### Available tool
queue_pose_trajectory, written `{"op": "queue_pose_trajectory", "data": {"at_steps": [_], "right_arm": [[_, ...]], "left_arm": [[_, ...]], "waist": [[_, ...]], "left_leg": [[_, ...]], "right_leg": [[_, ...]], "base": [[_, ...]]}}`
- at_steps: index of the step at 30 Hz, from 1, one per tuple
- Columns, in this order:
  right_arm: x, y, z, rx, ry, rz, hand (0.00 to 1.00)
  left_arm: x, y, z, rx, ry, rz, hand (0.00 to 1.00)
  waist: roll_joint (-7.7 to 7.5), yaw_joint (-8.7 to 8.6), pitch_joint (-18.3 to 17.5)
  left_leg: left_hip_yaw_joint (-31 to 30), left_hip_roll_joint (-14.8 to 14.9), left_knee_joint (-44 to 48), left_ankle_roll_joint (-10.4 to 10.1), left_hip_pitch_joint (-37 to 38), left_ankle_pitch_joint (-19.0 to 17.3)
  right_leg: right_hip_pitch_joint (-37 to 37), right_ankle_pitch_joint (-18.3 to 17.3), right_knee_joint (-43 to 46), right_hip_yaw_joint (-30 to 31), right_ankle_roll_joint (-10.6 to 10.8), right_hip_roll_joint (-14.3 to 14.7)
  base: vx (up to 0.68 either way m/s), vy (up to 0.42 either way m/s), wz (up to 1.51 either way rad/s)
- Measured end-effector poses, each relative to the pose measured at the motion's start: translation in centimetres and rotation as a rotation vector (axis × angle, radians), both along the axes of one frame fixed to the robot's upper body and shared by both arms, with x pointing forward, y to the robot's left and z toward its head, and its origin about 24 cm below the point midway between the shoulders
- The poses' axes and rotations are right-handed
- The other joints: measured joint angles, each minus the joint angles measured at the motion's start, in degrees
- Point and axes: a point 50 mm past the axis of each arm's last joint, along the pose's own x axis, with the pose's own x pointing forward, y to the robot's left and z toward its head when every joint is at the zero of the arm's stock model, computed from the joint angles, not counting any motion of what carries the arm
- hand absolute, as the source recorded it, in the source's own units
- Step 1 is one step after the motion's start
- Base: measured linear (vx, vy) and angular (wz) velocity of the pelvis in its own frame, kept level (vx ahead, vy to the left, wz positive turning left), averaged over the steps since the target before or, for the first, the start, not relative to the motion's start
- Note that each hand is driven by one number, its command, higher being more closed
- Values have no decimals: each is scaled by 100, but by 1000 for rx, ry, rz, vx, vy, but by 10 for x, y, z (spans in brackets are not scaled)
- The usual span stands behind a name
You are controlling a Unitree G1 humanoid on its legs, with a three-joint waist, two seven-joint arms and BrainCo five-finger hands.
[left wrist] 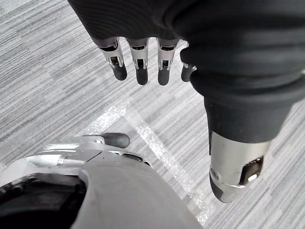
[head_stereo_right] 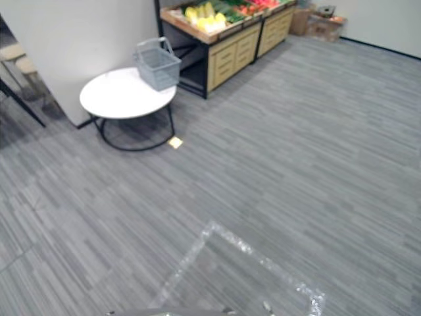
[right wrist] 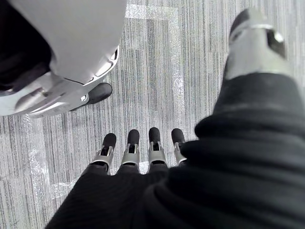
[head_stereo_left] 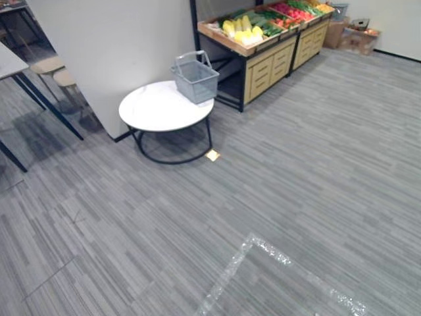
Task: Pick vegetable in the basket
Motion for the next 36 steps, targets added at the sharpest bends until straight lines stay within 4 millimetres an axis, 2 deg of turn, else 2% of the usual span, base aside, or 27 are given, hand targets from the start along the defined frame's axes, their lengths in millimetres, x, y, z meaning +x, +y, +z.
{"op": "queue_pose_trajectory", "data": {"at_steps": [11, 26, 36], "right_arm": [[1, -1, 0, -16, 5, -8, 0], [3, 0, 1, -26, -6, 26, 0], [20, 0, 2, -11, -61, 23, 0]], "left_arm": [[0, -1, 0, 32, -11, 19, 0], [1, -1, 1, 28, -27, 45, 0], [2, -1, 1, 23, -32, 43, 0]], "waist": [[49, 4, 43], [46, 6, 44], [58, 7, 54]], "left_leg": [[73, 48, -37, -5, 58, -8], [199, 97, -21, -44, 42, -51], [279, 142, -34, -49, 43, -54]], "right_leg": [[67, -31, -59, -6, 63, 43], [67, 5, -175, 55, 32, 108], [64, 5, -170, 72, 33, 148]], "base": [[-61, -16, -1], [18, -12, -3], [-22, -17, -2]]}}
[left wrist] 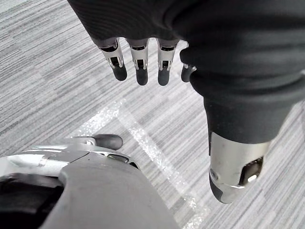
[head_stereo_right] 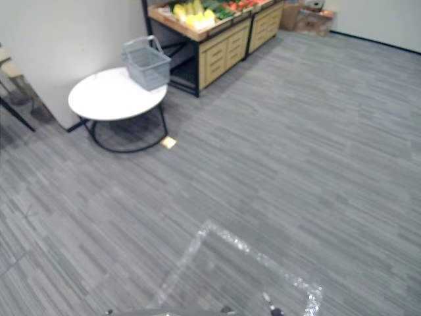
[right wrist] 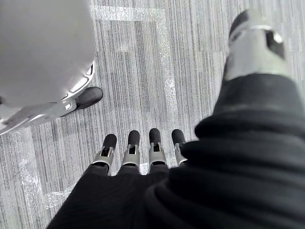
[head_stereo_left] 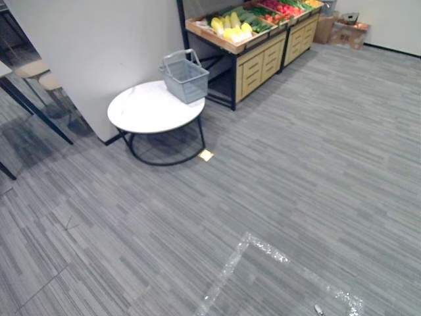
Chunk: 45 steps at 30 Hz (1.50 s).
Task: Pick vegetable in the basket
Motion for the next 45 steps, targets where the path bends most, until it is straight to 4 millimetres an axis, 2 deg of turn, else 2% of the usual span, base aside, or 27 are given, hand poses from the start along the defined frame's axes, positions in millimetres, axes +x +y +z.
{"op": "queue_pose_trajectory", "data": {"at_steps": [7, 9, 11, 13, 14, 15, 17, 18, 20, 22, 24, 25, 26, 27, 28, 29, 32, 33, 35, 37, 38, 39, 40, 42, 43, 44, 45], "right_arm": [[5, -2, 1, -17, -12, 35, 0], [5, -3, 2, -22, -13, 34, 0], [10, -2, 2, -20, -20, 46, 0], [16, 1, 2, -22, -29, 88, 0], [16, -2, 3, -31, -28, 95, 0], [16, -9, 4, -50, -21, 116, 0], [17, -8, 4, -54, -21, 130, 0], [23, -8, 6, -60, -40, 138, 0], [33, -8, 8, -66, -63, 146, 0], [45, -7, 10, -74, -92, 167, 0], [50, -7, 11, -78, -102, 189, 0], [51, -6, 11, -79, -103, 201, 0], [47, -6, 11, -81, -91, 211, 0], [46, -5, 10, -76, -91, 210, 0], [43, 5, 7, -45, -80, 209, 0], [43, 10, 6, -32, -82, 209, 0], [33, 11, 4, -11, -60, 143, 0], [30, 6, 4, -22, -53, 124, 0], [27, 3, 4, -30, -48, 121, 0], [29, -1, 5, -44, -60, 115, 0], [28, -2, 6, -50, -62, 113, 0], [25, -4, 6, -60, -66, 110, 0], [24, -5, 6, -65, -70, 107, 0], [20, -6, 6, -63, -68, 76, 0], [18, -6, 6, -65, -66, 73, 0], [15, -5, 7, -69, -73, 66, 0], [14, -6, 7, -71, -75, 57, 0]], "left_arm": [[1, 0, 0, -7, -7, 29, 0], [2, 1, 0, -6, -18, 59, 0], [7, 2, 1, -7, -37, 83, 0], [18, 8, 4, 3, -78, 108, 0], [20, 7, 5, -3, -92, 133, 0], [22, 2, 4, -20, -105, 172, 0], [19, -1, 3, -39, -112, 252, 0], [18, -1, 3, -44, -109, 267, 0], [20, -1, 3, -43, -114, 254, 0], [20, -1, 3, -40, -114, 256, 0], [17, -2, 2, -35, -103, 257, 0], [16, -3, 2, -36, -97, 258, 0], [8, -3, 1, -35, -78, 264, 0], [8, -2, 1, -32, -77, 261, 0], [7, 6, 3, -11, -79, 256, 0], [10, 10, 4, 3, -85, 246, 0], [16, 12, 5, 15, -89, 215, 0], [15, 12, 5, 17, -81, 199, 0], [17, 13, 5, 25, -79, 163, 0], [21, 14, 6, 29, -80, 114, 0], [22, 12, 6, 25, -81, 105, 0], [23, 10, 5, 19, -85, 100, 0], [27, 9, 6, 14, -96, 113, 0], [35, 5, 6, -5, -126, 169, 0], [38, 2, 6, -14, -136, 185, 0], [46, -11, 6, -53, -171, 246, 0], [48, -15, 6, -66, -184, 265, 0]], "waist": [[27, 0, 31], [40, 2, 135], [-27, 15, 249], [-153, 7, 476], [-85, 5, 556], [92, 14, 695], [72, 19, 750], [75, 26, 753], [49, 36, 764], [43, 47, 769], [87, 58, 764], [97, 81, 758], [130, 174, 703], [106, 170, 672], [-209, 175, 529], [-304, 160, 457], [-332, 164, 406], [-341, 149, 403], [-317, 120, 423], [-262, -14, 472], [-228, -19, 493], [-192, -10, 514], [-179, -25, 521], [-128, -35, 550], [-95, -41, 567], [8, -40, 631], [39, -39, 645]], "left_leg": [[2, 24, -11, -3, -106, -2], [12, 39, 42, -35, -96, -45], [4, 120, 891, -112, -438, -384], [-11, 303, 3139, -209, -1491, -483], [-52, 412, 3686, -200, -1698, -477], [-169, 616, 4572, -178, -1977, -396], [-184, 754, 5473, -163, -2387, -19], [-167, 826, 5546, -150, -2614, -317], [-146, 848, 4651, -180, -2825, -406], [-176, 854, 3219, -214, -2861, -157], [-300, 918, 1417, -272, -2662, 272], [-322, 962, 1238, -274, -2624, 276], [-308, 1028, 1310, -307, -2483, 672], [-316, 993, 1417, -296, -2500, 720], [-191, 737, 1803, -224, -2675, 593], [-140, 632, 1931, -191, -2767, 438], [53, 392, 2312, 114, -2585, -131], [140, 228, 2225, 225, -2195, -367], [196, 57, 1978, 342, -1719, -524], [41, -130, 1421, 410, -874, -572], [29, -136, 1253, 410, -634, -572], [15, -137, 983, 410, -217, -573], [-2, -136, 838, 413, 66, -575], [-102, -98, 717, 392, 348, -685], [-138, -61, 688, 351, 427, -758], [-171, 106, 672, 112, 630, -1010], [-187, 193, 673, 59, 717, -1124]], "right_leg": [[-99, -3, -8, -11, -1, 27], [-115, -86, 143, -5, -97, 15], [-248, -322, 475, -8, -114, -72], [-184, -494, 619, -129, -166, -244], [-84, -495, 611, -185, -164, -212], [146, -572, 608, -252, -189, -124], [394, -695, 614, -279, -207, -188], [454, -731, 613, -286, -187, -254], [443, -754, 580, -253, -119, -406], [441, -831, 585, -216, 34, -555], [516, -1021, 605, -77, 354, -666], [575, -1080, 608, -16, 447, -695], [791, -1274, 609, 154, 706, -859], [817, -1297, 609, 157, 723, -944], [770, -1273, 688, 259, 668, -1263], [670, -1193, 792, 312, 602, -1395], [35, -380, 2171, 882, 618, -1775], [-329, 335, 3206, 934, 449, -2013], [-837, 1289, 4393, 977, 120, -2288], [-1631, 364, 6393, 1019, 148, -2063], [-1762, 84, 6607, 912, 67, -1945], [-1984, -453, 6713, 554, -101, -1748], [-2184, -760, 6458, 130, -137, -1623], [-2477, -930, 5681, -385, -200, -1530], [-2550, -929, 5357, -491, -200, -1507], [-2720, -811, 4160, -557, -92, -1427], [-2773, -747, 3710, -486, 5, -1366]], "base": [[-36, -16, -1], [39, 2, 1], [37, 1, 11], [2, -51, 28], [41, -41, 31], [73, 37, 28], [148, 100, 16], [240, 126, -3], [234, 143, -9], [235, 189, -11], [313, 287, -25], [496, 459, -61], [457, 414, -50], [572, 444, -55], [404, 244, -13], [523, 308, -9], [533, 373, -3], [494, 320, -4], [433, 252, 4], [449, 184, 29], [523, 149, 21], [430, 91, 17], [490, 41, 22], [389, -77, 35], [462, -193, 60], [399, -214, 46], [514, -322, 36]]}}
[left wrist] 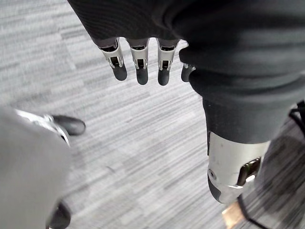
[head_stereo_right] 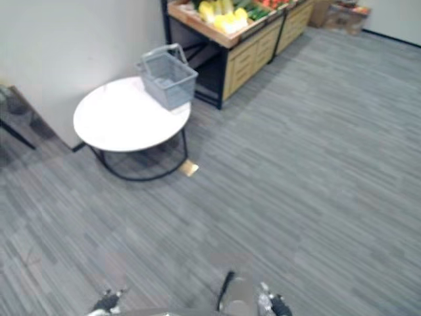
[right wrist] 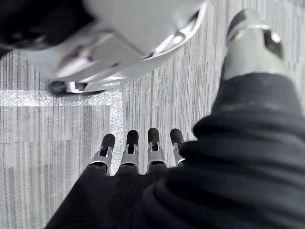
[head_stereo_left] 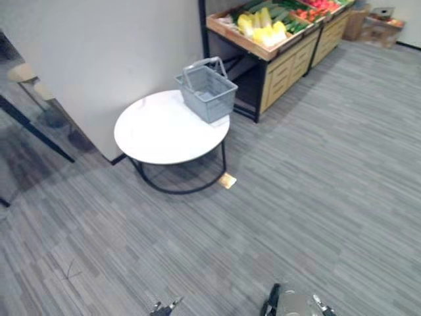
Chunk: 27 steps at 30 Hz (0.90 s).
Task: Pick vegetable in the basket
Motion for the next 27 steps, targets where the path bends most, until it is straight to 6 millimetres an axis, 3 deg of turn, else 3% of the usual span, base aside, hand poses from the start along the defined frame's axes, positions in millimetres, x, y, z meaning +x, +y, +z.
{"op": "queue_pose_trajectory", "data": {"at_steps": [2, 3, 4, 5, 6, 7, 8, 10, 11, 13, 14, 15, 17, 18, 20, 21, 22, 23, 24, 25, 27], "right_arm": [[0, -1, 1, -10, -8, 1, 0], [-1, -1, 1, -11, -8, 0, 0], [-4, -1, 1, -11, -1, 0, 0], [-2, -4, 2, -22, -5, 2, 0], [2, -5, 3, -26, -20, 6, 0], [2, -6, 3, -28, -23, 1, 0], [2, -8, 4, -33, -25, -1, 0], [-3, -11, 4, -37, -19, -17, 0], [-5, -12, 4, -43, -13, -18, 0], [-2, -16, 5, -53, -19, -3, 0], [0, -16, 6, -56, -23, 1, 0], [7, -15, 7, -58, -37, 25, 0], [17, -12, 8, -55, -57, 49, 0], [25, -8, 9, -52, -74, 70, 0], [31, -5, 9, -41, -90, 64, 0], [32, -2, 9, -33, -93, 60, 0], [33, 1, 9, -28, -100, 63, 0], [33, 2, 9, -29, -102, 68, 0], [32, 2, 10, -39, -105, 87, 0], [27, 13, 7, -11, -87, 106, 0], [28, 27, 5, 24, -89, 123, 0]], "left_arm": [[0, -5, -1, -18, -5, 35, 0], [1, -5, -1, -22, -9, 54, 0], [2, -6, -1, -27, -12, 73, 0], [5, -12, -1, -48, -17, 88, 0], [9, -15, 0, -56, -39, 100, 0], [7, -15, 0, -62, -39, 133, 0], [5, -17, -1, -67, -35, 149, 0], [4, -18, -1, -73, -39, 169, 0], [8, -16, 1, -66, -55, 169, 0], [8, -12, 2, -55, -64, 179, 0], [8, -10, 2, -51, -64, 185, 0], [5, -8, 2, -45, -62, 193, 0], [5, -6, 2, -37, -63, 199, 0], [5, -4, 2, -30, -62, 196, 0], [5, -5, 2, -28, -63, 198, 0], [3, -5, 2, -27, -64, 211, 0], [1, -6, 2, -28, -61, 218, 0], [-1, -7, 1, -29, -57, 223, 0], [-5, -12, 0, -43, -48, 240, 0], [-4, 2, 3, -4, -59, 240, 0], [-5, 10, 4, 25, -65, 244, 0]], "waist": [[59, 14, 14], [71, 6, 17], [95, 12, 5], [210, 26, -2], [237, 48, 1], [275, 36, -20], [304, 33, -39], [415, 20, -101], [378, 19, -88], [373, 43, -79], [348, 56, -66], [322, 74, -63], [318, 92, -62], [307, 131, -58], [289, 224, -48], [279, 250, -48], [264, 262, -52], [275, 266, -59], [367, 283, -121], [84, 214, -248], [-188, 246, -367]], "left_leg": [[-28, 219, 8, -254, 153, -276], [-96, 441, 14, -478, 352, -522], [-90, 580, 6, -394, 496, -663], [-96, 710, 55, -267, 541, -681], [-38, 780, 241, -323, 540, -349], [-58, 884, 510, -387, 567, 15], [-80, 953, 728, -373, 555, 202], [-245, 1270, 2065, -445, 34, 761], [-651, 1457, 3638, -704, -719, 1416], [-499, 1525, 5266, -833, -1474, 1497], [-312, 1532, 5570, -816, -1621, 1475], [157, 1549, 5957, -650, -1952, 1305], [481, 1538, 5931, -573, -2333, 1043], [744, 1488, 5540, -460, -2693, 738], [1088, 1470, 4583, -381, -2820, 583], [1323, 1408, 3501, -231, -2776, 661], [1542, 1301, 2217, 95, -2608, 1072], [1602, 1265, 1689, 161, -2543, 1331], [1598, 1250, 1185, 335, -2548, 1935], [1735, 969, 1269, 371, -2539, 1643], [1803, 686, 1232, 334, -2561, 1399]], "right_leg": [[-113, 384, -1005, 326, 36, 135], [-222, 961, -1542, 804, 177, 195], [-249, 1294, -1223, 787, 230, 288], [-361, 990, -843, 748, 106, 378], [-536, 519, -256, 770, -77, 401], [-438, 171, 42, 718, -124, 432], [-327, 22, 79, 669, -155, 473], [164, -262, -43, 442, -216, 562], [659, -343, -319, 229, -298, 587], [1306, -358, -776, 102, -325, 609], [1531, -349, -941, 97, -311, 610], [2042, -307, -1366, 74, -245, 613], [2442, -272, -1736, 24, -183, 621], [2752, -203, -2089, -2, -78, 623], [3048, -145, -2330, -12, 18, 596], [3277, -138, -2449, -65, 55, 549], [3467, -183, -2509, -143, 230, 464], [3552, -253, -2510, -143, 369, 437], [3710, -416, -2471, -119, 674, 438], [3774, -422, -2475, -43, 646, 170], [3659, -375, -2507, 226, 508, 112]], "base": [[429, -318, 11], [524, -382, 20], [544, -375, 24], [589, -362, 9], [585, -379, 4], [592, -395, -3], [576, -403, 9], [602, -356, 32], [505, -240, 43], [413, -131, 31], [505, -103, 10], [450, -42, 0], [344, 18, 3], [327, 100, -2], [378, 151, -8], [386, 237, -9], [394, 270, -11], [394, 334, -12], [388, 322, 19], [369, 311, 30], [353, 236, 19]]}}
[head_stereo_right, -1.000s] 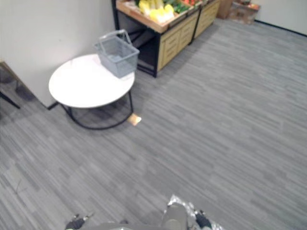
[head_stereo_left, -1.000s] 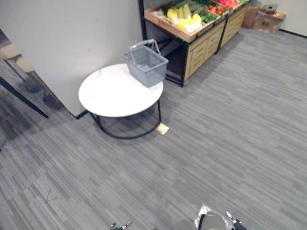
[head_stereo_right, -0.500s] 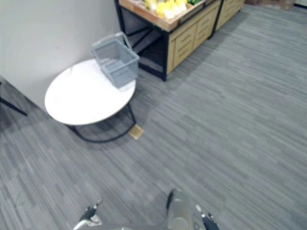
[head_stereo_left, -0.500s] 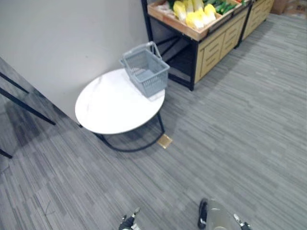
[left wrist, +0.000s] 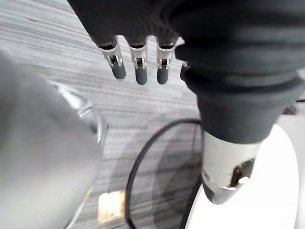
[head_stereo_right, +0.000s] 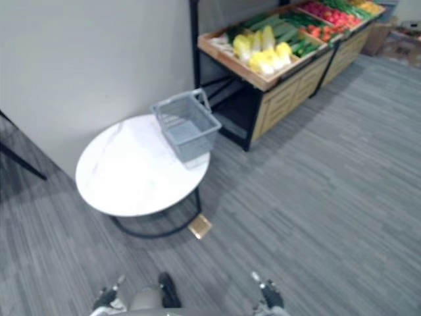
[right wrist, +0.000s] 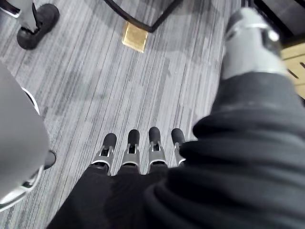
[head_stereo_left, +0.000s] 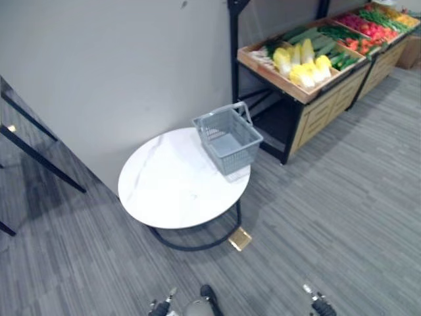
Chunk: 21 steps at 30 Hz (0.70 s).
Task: Pick vegetable in the basket
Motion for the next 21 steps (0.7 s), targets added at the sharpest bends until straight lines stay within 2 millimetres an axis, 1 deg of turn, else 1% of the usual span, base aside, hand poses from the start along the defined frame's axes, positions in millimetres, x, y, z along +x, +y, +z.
{"op": "queue_pose_trajectory", "data": {"at_steps": [1, 2, 3, 4, 5, 6, 7, 8, 9, 10, 11, 12, 13, 14, 15, 16, 17, 18, 19, 20, 21], "right_arm": [[2, 1, 0, 7, 0, -8, 0], [2, 0, -1, 10, 4, -19, 0], [-2, -2, -3, 13, 22, -37, 0], [-5, -3, -4, 14, 35, -42, 0], [-11, -5, -5, 15, 55, -56, 0], [-15, -7, -6, 11, 65, -67, 0], [-17, -9, -6, 6, 71, -68, 0], [-17, -11, -6, 4, 66, -79, 0], [-17, -13, -5, 5, 61, -88, 0], [-15, -13, -5, 7, 56, -90, 0], [-13, -13, -4, 6, 49, -87, 0], [-14, -16, -3, -7, 44, -88, 0], [-18, -18, -4, -11, 55, -91, 0], [-20, -19, -4, -14, 60, -92, 0], [-22, -21, -4, -19, 61, -95, 0], [-20, -23, -3, -23, 56, -94, 0], [-19, -23, -3, -24, 54, -94, 0], [-19, -23, -3, -26, 53, -94, 0], [-19, -23, -3, -24, 52, -93, 0], [-19, -22, -3, -24, 54, -93, 0], [-19, -29, -2, -44, 52, -89, 0]], "left_arm": [[-3, 1, -1, -1, 13, -3, 0], [-6, 1, -2, -8, 28, 0, 0], [-9, 0, -4, -11, 44, -12, 0], [-10, 2, -4, -7, 52, -22, 0], [-11, 2, -4, -5, 67, -54, 0], [-12, 5, -5, 3, 82, -77, 0], [-12, 5, -5, 5, 89, -100, 0], [-13, 4, -5, 10, 109, -164, 0], [-13, 5, -5, 15, 117, -185, 0], [-13, 7, -5, 22, 125, -201, 0], [-14, 10, -5, 29, 134, -215, 0], [-13, 10, -5, 32, 135, -225, 0], [-13, 10, -5, 30, 135, -226, 0], [-14, 9, -5, 29, 136, -226, 0], [-15, 8, -6, 25, 136, -221, 0], [-15, 6, -6, 17, 132, -199, 0], [-15, 5, -6, 12, 131, -187, 0], [-16, 4, -7, 1, 123, -153, 0], [-17, 4, -7, -5, 117, -117, 0], [-18, 3, -7, -9, 118, -100, 0], [-22, -5, -9, -38, 122, -67, 0]], "waist": [[-18, 1, -19], [-6, -2, -23], [-20, -21, -38], [-43, -27, -58], [-82, -19, -107], [-88, -21, -136], [-121, -39, -121], [-34, -76, -133], [-50, -118, -123], [-73, -171, -109], [-112, -216, -79], [-134, -223, -61], [-123, -219, -58], [-104, -223, -45], [-58, -220, -45], [-21, -215, -30], [-2, -216, -16], [16, -196, -26], [-6, -178, -23], [-6, -182, -25], [139, -181, -29]], "left_leg": [[-9, -95, 48, -15, 62, -159], [-29, -134, 60, -28, 116, -222], [-67, -265, 19, -37, 284, -300], [-69, -340, -31, -38, 369, -344], [-75, -487, -146, -35, 558, -420], [-72, -621, -344, -30, 790, -473], [-72, -689, -516, -53, 978, -486], [-59, -793, -752, -79, 1254, -531], [-65, -816, -830, -83, 1345, -543], [-93, -820, -861, -88, 1413, -567], [-161, -818, -903, -116, 1538, -604], [-196, -786, -923, -210, 1729, -630], [-200, -740, -925, -199, 1865, -618], [-220, -710, -927, -209, 1958, -625], [-239, -626, -930, -256, 2070, -653], [-277, -518, -933, -378, 2131, -685], [-306, -457, -934, -454, 2150, -698], [-346, -328, -946, -612, 2156, -738], [-384, -233, -983, -807, 2175, -756], [-425, -182, -1039, -926, 2211, -746], [-466, 15, -1295, -1147, 2348, -648]], "right_leg": [[71, 236, -99, 49, -203, -29], [122, 383, -122, 113, -237, -46], [245, 574, -72, 211, -236, -122], [261, 633, 18, 279, -236, -183], [172, 688, 435, 443, -265, -324], [-125, 792, 1221, 723, -352, -459], [-487, 1023, 2000, 964, -214, -560], [-1191, 1777, 3246, 1489, 61, -632], [-1437, 2008, 3696, 1674, 137, -625], [-1678, 2044, 4138, 1734, 188, -614], [-1996, 1849, 4684, 1713, 88, -614], [-2396, 1097, 5198, 1380, 26, -636], [-2499, 742, 5140, 1117, -150, -667], [-2529, 540, 4944, 914, -266, -686], [-2565, 366, 4299, 565, -384, -678], [-2580, 344, 3421, 292, -425, -660], [-2566, 361, 2916, 227, -410, -620], [-2531, 502, 1755, 262, -347, -507], [-2498, 916, 772, 418, -303, -439], [-2480, 1328, 589, 491, -203, -396], [-2471, 1335, 676, 399, -152, -110]], "base": [[383, 210, 0], [378, 209, 14], [242, 172, 18], [287, 198, 19], [262, 186, 7], [290, 197, 2], [255, 176, -2], [198, 124, -3], [160, 85, 3], [180, 38, 12], [244, 11, 24], [299, -25, 29], [266, -53, 28], [269, -112, 20], [272, -186, 16], [265, -222, 13], [258, -294, 11], [310, -411, 9], [311, -424, 9], [340, -431, 5], [307, -315, 5]]}}
